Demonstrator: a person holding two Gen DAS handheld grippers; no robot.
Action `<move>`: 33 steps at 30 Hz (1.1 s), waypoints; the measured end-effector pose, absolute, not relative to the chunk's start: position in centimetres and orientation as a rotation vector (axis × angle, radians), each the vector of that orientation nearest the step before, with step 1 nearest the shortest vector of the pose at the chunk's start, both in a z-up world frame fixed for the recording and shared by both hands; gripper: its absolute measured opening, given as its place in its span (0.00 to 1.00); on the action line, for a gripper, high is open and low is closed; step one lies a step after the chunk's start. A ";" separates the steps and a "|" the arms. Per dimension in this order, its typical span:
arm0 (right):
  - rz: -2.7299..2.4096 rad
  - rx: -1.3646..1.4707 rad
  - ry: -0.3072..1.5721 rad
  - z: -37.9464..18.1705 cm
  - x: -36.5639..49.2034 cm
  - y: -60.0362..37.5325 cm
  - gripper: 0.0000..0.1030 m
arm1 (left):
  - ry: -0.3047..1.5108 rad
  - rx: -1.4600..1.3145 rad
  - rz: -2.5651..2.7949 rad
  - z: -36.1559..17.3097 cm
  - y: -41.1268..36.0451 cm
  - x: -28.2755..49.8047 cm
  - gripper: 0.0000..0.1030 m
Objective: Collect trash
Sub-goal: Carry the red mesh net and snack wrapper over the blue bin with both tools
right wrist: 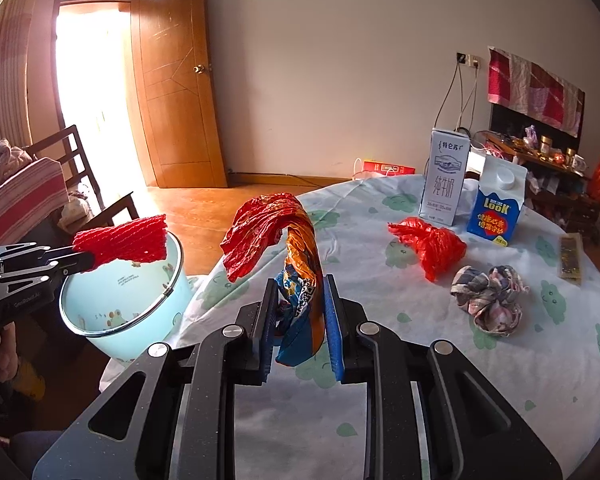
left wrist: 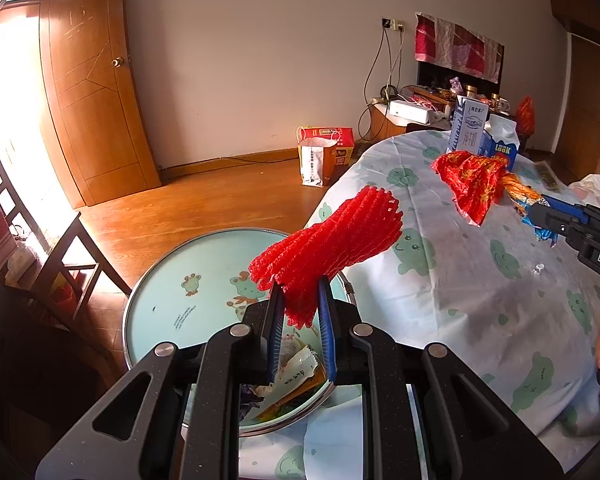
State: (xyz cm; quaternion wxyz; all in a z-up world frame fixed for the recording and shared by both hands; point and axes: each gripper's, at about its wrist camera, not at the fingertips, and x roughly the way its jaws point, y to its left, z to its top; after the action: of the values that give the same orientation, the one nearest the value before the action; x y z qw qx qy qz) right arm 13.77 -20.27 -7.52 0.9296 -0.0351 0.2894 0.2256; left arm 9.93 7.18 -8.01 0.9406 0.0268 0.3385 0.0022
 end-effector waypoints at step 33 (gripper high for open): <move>0.550 -0.160 0.599 -8.0 13.3 -15.5 0.22 | 0.700 0.030 0.075 -8.6 10.8 8.8 0.16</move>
State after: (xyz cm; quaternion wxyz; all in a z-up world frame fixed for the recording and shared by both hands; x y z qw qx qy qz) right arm 13.26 -15.50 -7.96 0.9153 -0.0777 0.2911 0.2674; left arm 8.77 10.81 -8.62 0.9386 0.0146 0.3427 0.0369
